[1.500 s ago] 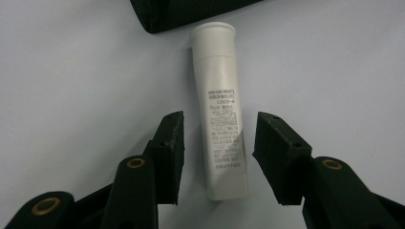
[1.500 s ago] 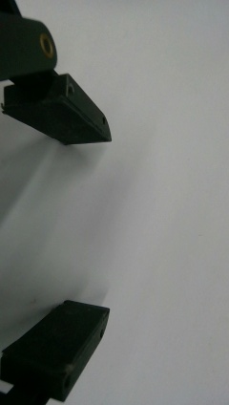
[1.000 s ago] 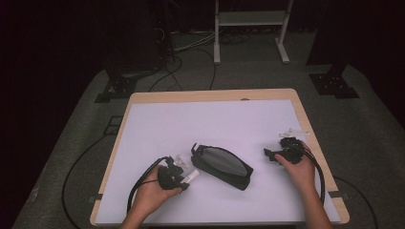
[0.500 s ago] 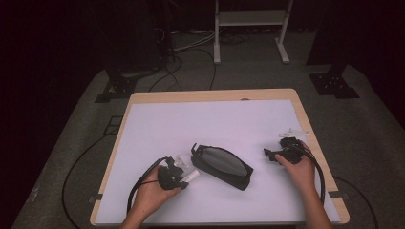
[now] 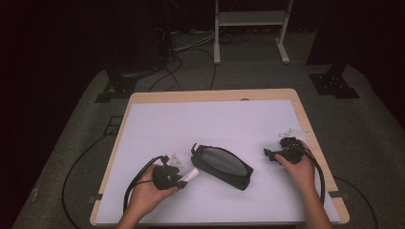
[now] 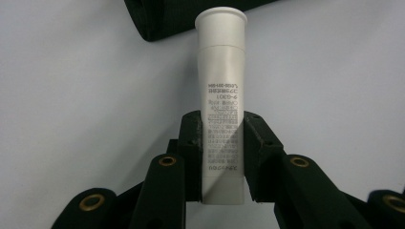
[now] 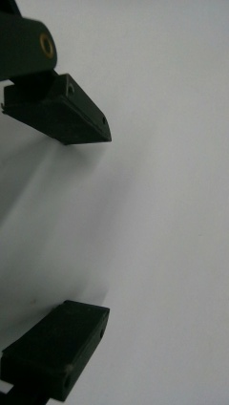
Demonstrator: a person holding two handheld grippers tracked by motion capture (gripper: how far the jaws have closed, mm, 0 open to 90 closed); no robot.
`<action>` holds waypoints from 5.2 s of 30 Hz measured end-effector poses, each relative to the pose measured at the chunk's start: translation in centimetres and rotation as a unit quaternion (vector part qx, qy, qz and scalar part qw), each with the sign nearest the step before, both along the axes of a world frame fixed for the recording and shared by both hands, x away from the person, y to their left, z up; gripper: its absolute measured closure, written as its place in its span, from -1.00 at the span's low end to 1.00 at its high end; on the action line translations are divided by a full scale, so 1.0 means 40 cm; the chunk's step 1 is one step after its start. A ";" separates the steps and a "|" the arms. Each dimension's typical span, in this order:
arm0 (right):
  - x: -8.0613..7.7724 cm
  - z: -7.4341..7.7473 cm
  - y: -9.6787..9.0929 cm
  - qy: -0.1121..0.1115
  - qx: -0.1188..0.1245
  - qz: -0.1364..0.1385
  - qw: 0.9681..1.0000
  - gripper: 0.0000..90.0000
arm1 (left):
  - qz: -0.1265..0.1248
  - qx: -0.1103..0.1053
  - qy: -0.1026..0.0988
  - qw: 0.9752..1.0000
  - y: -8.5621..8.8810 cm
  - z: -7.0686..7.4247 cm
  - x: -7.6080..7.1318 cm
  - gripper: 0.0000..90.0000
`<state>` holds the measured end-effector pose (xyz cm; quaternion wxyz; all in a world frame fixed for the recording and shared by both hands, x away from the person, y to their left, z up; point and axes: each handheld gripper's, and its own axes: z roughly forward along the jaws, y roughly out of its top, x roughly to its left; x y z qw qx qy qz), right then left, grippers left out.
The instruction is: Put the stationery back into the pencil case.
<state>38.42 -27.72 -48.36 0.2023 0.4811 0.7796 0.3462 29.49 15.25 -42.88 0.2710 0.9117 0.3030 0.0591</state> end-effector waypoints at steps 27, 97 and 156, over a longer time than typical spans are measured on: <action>0.000 0.000 0.000 0.000 0.000 0.000 1.000 -0.69 | -0.016 -0.077 -0.059 0.995 0.000 0.136 0.007 0.58; 0.000 0.000 0.000 0.000 0.000 0.000 1.000 -0.69 | -0.091 -0.097 -0.020 0.991 -0.133 0.122 0.141 0.58; -0.001 0.000 0.001 -0.001 0.000 -0.001 1.000 -0.69 | -0.002 -0.132 -0.093 0.987 0.010 0.152 0.153 -0.60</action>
